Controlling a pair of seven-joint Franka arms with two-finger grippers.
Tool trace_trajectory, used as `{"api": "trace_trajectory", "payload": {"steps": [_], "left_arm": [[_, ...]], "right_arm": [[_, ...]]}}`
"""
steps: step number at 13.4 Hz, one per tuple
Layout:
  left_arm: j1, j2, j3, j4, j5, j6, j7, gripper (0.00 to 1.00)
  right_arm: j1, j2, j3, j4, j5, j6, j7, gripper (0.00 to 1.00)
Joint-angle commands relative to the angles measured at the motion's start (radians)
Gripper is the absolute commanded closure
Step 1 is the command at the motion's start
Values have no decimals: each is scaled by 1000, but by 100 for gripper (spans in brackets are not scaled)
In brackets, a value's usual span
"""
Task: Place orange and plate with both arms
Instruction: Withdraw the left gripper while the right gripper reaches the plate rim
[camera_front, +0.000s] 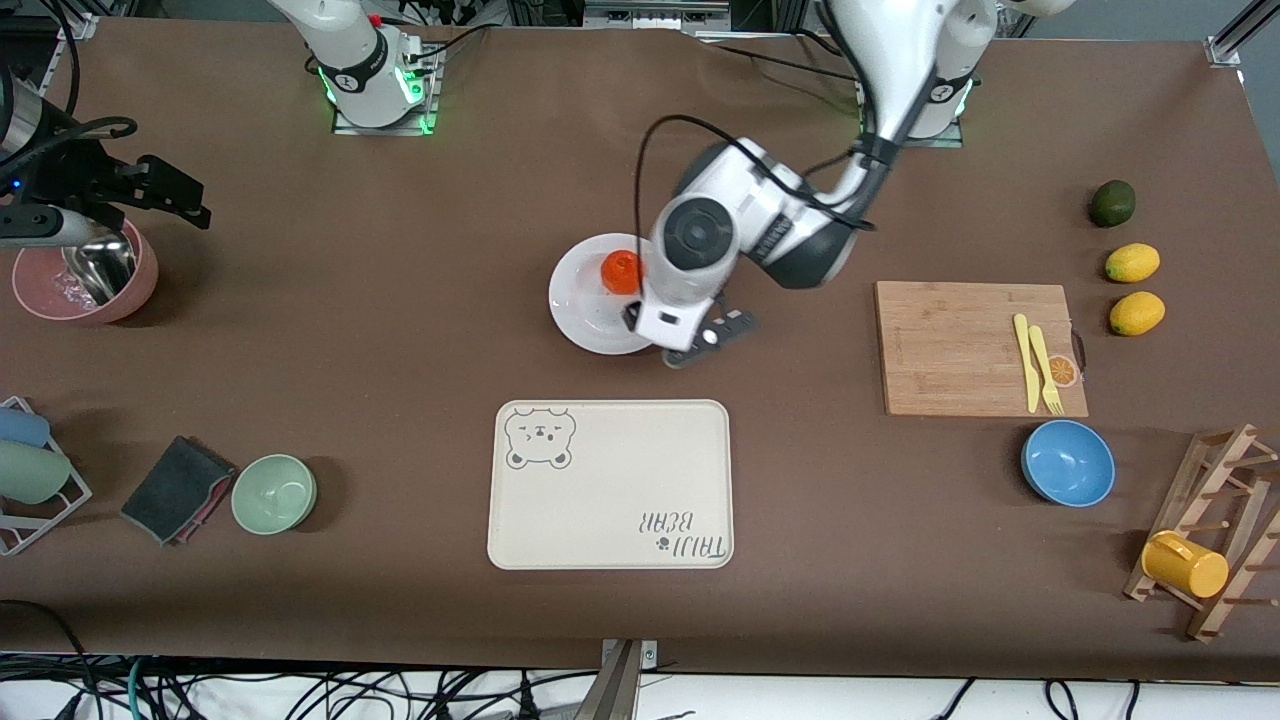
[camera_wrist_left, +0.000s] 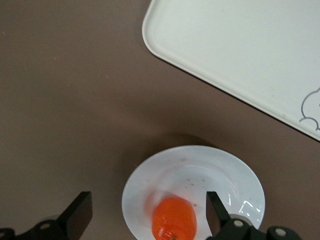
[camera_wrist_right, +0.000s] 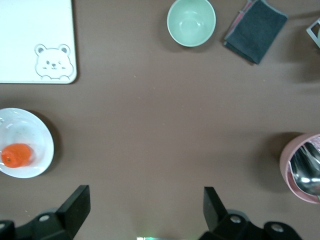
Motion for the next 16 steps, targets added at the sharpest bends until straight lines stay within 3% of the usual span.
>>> {"api": "trace_trajectory", "payload": {"steps": [1,4,7,10,13,16], "left_arm": [[101,-28,-8,-2,-11,-79,180,0],[205,-48,-8,0,24,-162,353,0],[306,-57,-8,-2,122,-204,524,0],[430,-78,-6,-2,189,-216,747,0],[506,-137,-8,0,253,-276,898,0],[541,-166,-3,-2,271,-297,1026,0]], "right_arm": [[-5,-12,18,-73,47,71,-15,0],[-5,-4,49,-167,125,181,-27,0],[-5,12,64,-294,298,339,-30,0],[-5,69,108,-356,357,438,-77,0],[-5,121,147,-450,537,557,-177,0],[-5,152,233,-578,745,740,-289,0]]}}
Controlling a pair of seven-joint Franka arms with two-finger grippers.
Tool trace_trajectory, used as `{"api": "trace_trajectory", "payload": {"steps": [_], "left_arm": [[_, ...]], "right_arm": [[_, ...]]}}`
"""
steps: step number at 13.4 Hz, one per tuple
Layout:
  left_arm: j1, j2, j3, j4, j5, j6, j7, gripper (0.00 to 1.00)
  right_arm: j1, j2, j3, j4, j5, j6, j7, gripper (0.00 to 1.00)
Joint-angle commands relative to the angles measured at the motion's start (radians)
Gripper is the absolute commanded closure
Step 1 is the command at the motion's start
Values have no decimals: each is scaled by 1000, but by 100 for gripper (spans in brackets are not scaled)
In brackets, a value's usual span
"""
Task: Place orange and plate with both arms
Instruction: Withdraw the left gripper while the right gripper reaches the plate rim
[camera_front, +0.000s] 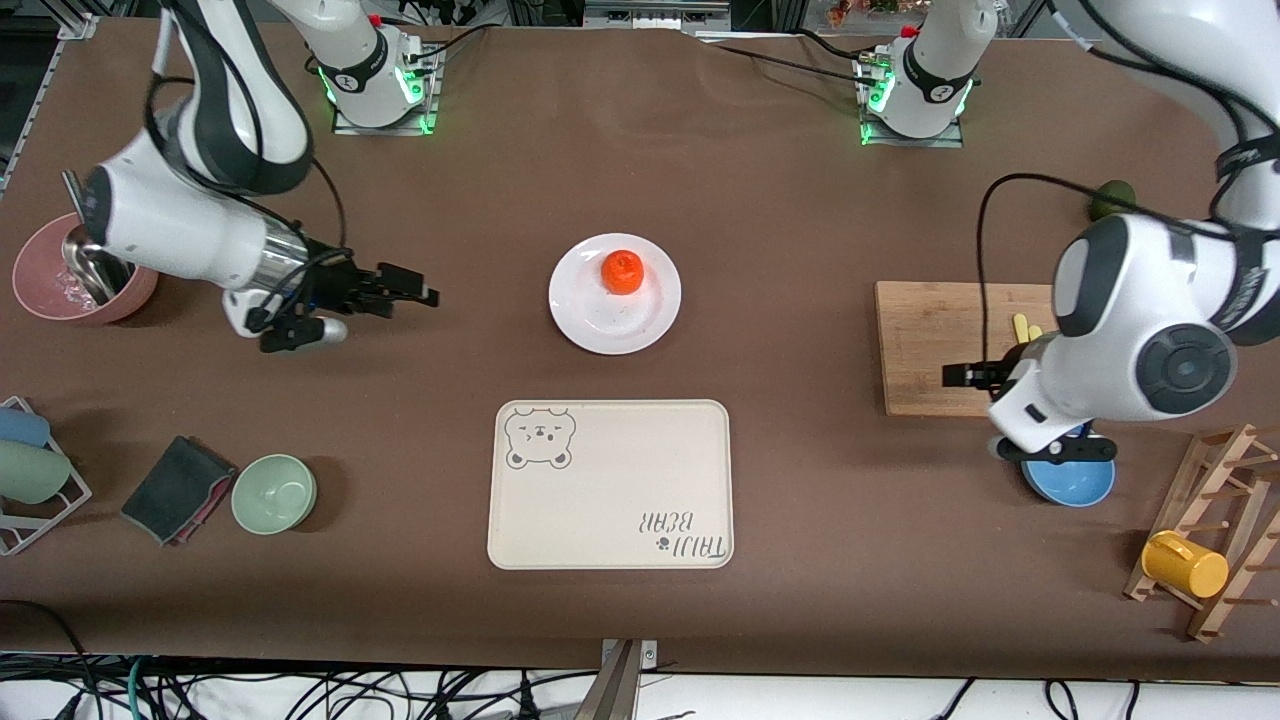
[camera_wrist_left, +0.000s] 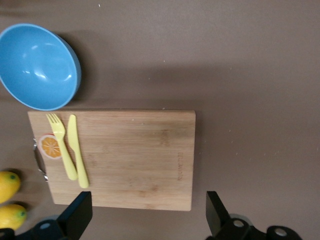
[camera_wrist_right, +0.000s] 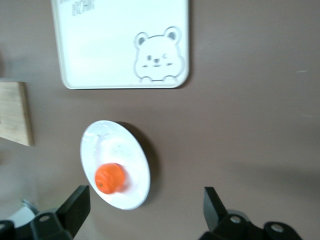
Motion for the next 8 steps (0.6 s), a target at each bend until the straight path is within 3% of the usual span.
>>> {"api": "trace_trajectory", "payload": {"steps": [1,3,5,8], "left_arm": [[16,-37,-8,-10,49,-33,76,0],[33,-43,-8,-8,50,-49,112,0],[36,-45,-10,-8,49,-69,133,0],[76,-109,-8,-11,44,-80,162,0]], "right_arm": [[-6,8,91,-114,139,156,-94,0],[-6,31,162,-172,220,269,-147,0],[-6,42,249,-221,357,383,-217,0],[-6,66,319,-270,594,460,-414,0]]}}
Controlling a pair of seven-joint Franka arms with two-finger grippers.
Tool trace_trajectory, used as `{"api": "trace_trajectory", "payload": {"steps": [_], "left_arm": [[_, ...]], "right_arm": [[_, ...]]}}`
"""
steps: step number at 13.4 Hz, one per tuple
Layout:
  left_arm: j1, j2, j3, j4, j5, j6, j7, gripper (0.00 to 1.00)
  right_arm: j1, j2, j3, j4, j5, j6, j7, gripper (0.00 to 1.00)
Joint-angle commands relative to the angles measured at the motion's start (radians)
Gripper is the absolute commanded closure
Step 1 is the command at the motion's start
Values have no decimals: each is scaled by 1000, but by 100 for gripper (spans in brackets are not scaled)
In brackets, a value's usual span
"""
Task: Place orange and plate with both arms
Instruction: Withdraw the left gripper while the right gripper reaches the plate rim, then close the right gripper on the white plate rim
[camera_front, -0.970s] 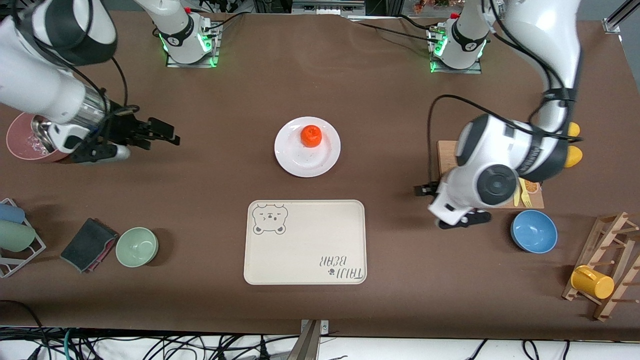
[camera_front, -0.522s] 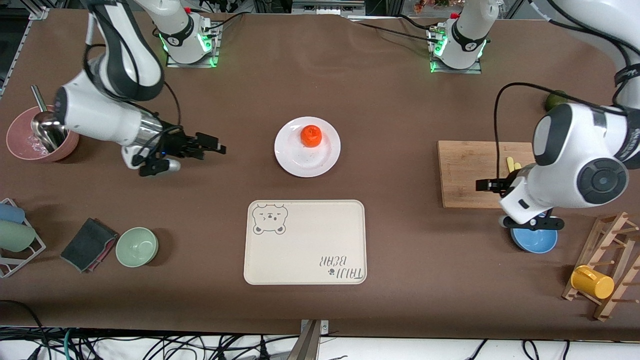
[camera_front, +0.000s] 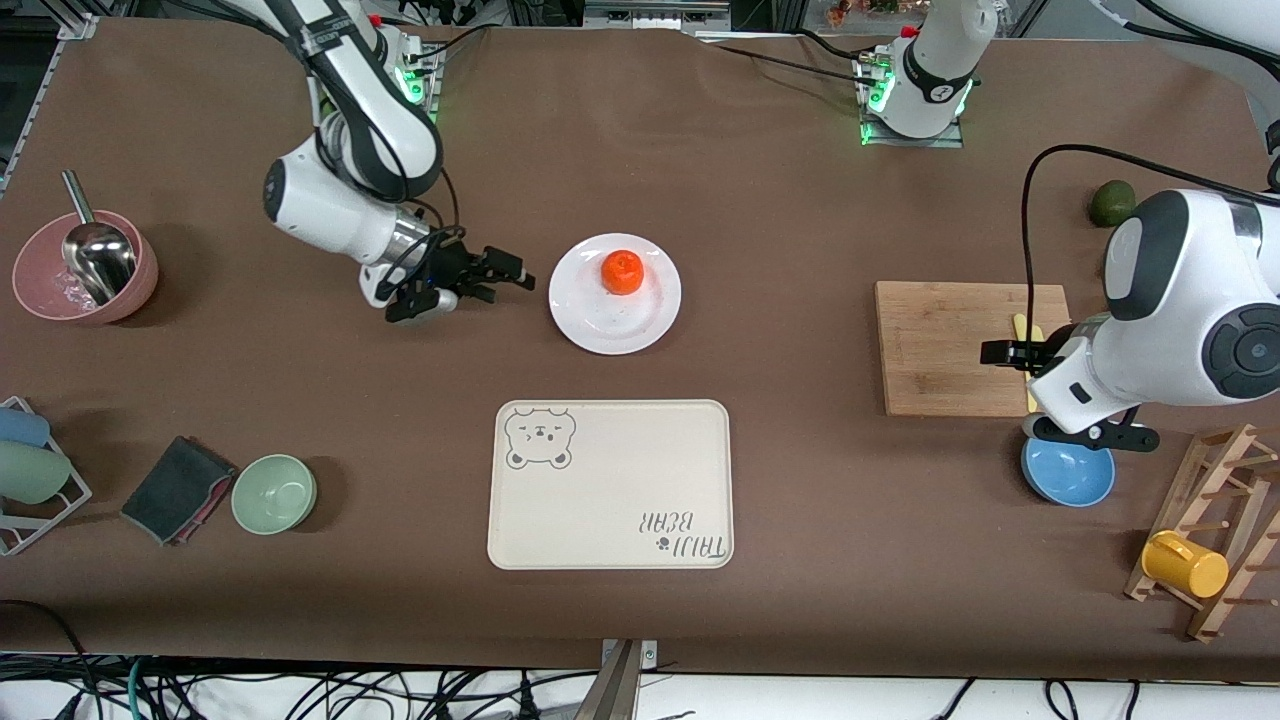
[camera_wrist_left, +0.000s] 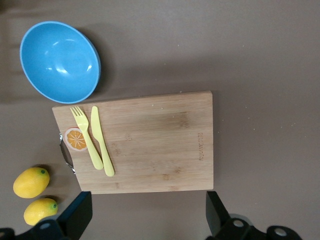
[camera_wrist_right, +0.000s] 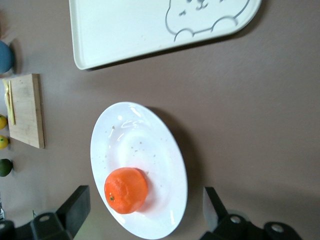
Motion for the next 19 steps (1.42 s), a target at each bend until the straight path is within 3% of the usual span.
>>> {"api": "trace_trajectory", "payload": {"steps": [1,3,4,6,9,13,17,19], "left_arm": [[29,-97,-8,-23,21,-12,85,0],[29,-152,27,-61,-2,28,89,0],[27,-208,40,-131,-34,97,84,0],[14,-297,61,-245,-52,183,87,0],[12,-354,63,-282,-54,166,84,0],[11,-428,66,-360,-77,140,95,0],[0,-437,101,-381,-109,142,98,0],[4,-424,100,-370,-109,134,96,0]], "right_arm": [[-13,25,55,-41,223,70,-228,0],[-13,66,61,-47,404,79,-442,0],[-13,86,61,-45,464,79,-515,0],[-11,102,61,-44,520,81,-568,0],[-11,134,61,-42,561,82,-607,0],[-10,227,63,-28,817,81,-906,0],[4,240,64,-21,871,82,-934,1],[15,241,64,-6,891,84,-934,6]]}}
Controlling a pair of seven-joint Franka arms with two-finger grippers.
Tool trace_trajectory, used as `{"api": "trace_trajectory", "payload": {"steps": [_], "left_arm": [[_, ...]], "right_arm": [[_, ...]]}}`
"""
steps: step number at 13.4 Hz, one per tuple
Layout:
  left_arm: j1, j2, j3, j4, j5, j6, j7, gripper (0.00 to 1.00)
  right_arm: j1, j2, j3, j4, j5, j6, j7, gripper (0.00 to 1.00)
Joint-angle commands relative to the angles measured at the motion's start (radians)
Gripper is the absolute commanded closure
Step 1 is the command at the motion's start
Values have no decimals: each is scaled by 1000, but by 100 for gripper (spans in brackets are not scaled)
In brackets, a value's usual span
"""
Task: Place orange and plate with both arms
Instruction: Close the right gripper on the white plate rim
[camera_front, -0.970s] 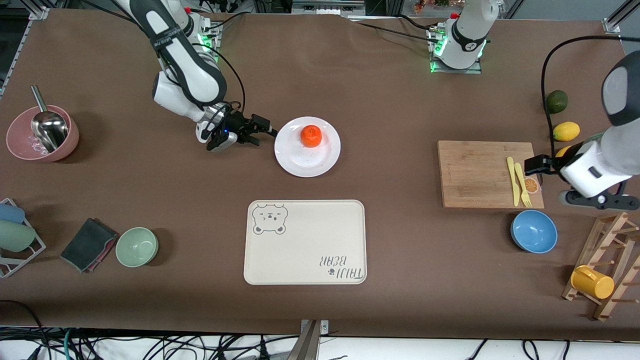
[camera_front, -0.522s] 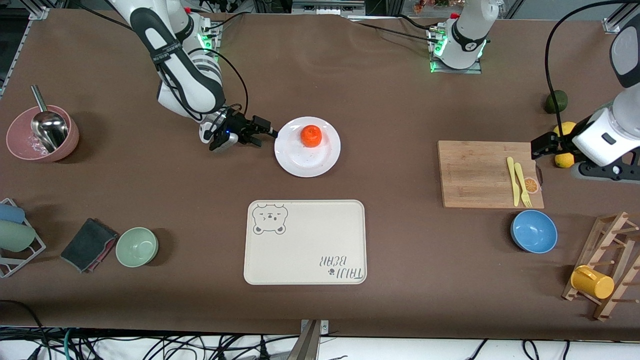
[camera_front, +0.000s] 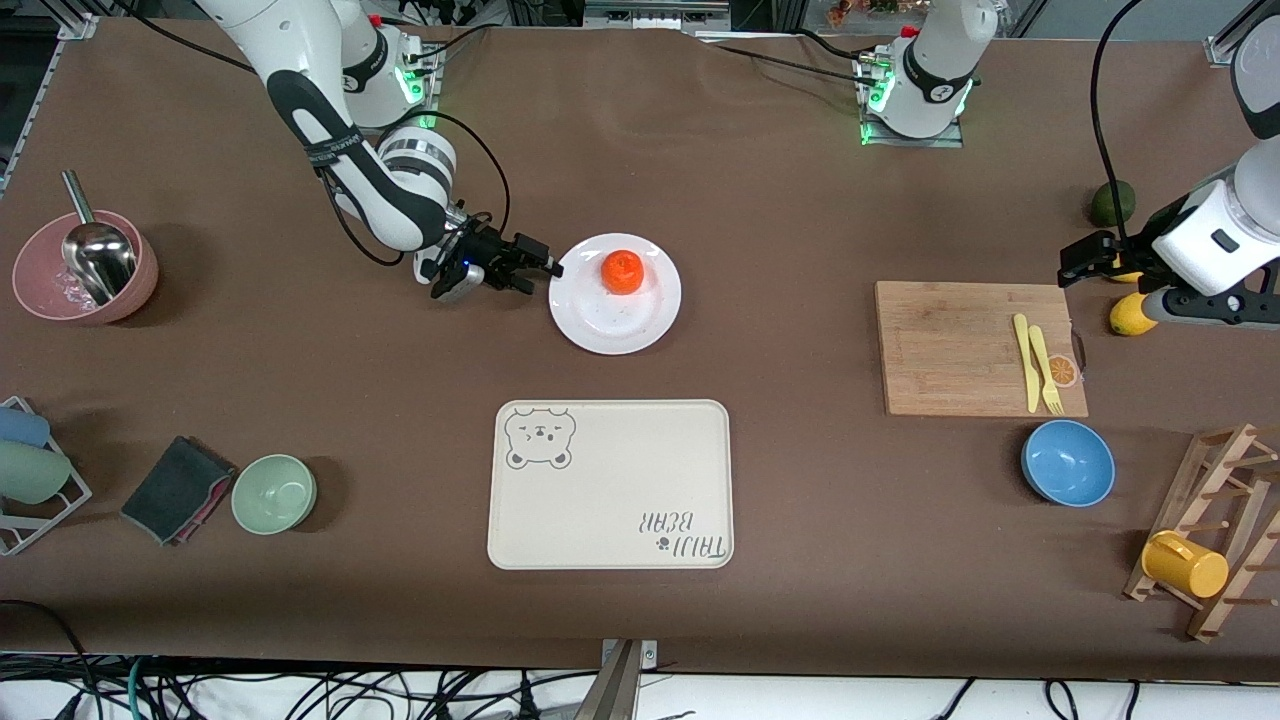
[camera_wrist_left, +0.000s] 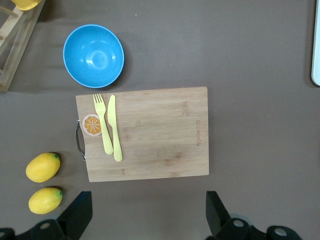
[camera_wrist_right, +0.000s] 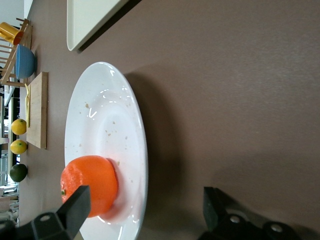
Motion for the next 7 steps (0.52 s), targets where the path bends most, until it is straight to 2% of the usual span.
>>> {"api": "trace_trajectory", "payload": {"steps": [1,4,7], "left_arm": [[-4,-4,11,-12,-17,-2,24,0],[-3,-2,6,-12,-17,-3,23,0],[-2,-4,6,1,-14,-2,24,0]], "right_arm": [[27,7,10,39,65,25,-25,10],[48,22,11,78,81,49,-25,22],[48,37,11,82,79,52,-26,22]]}}
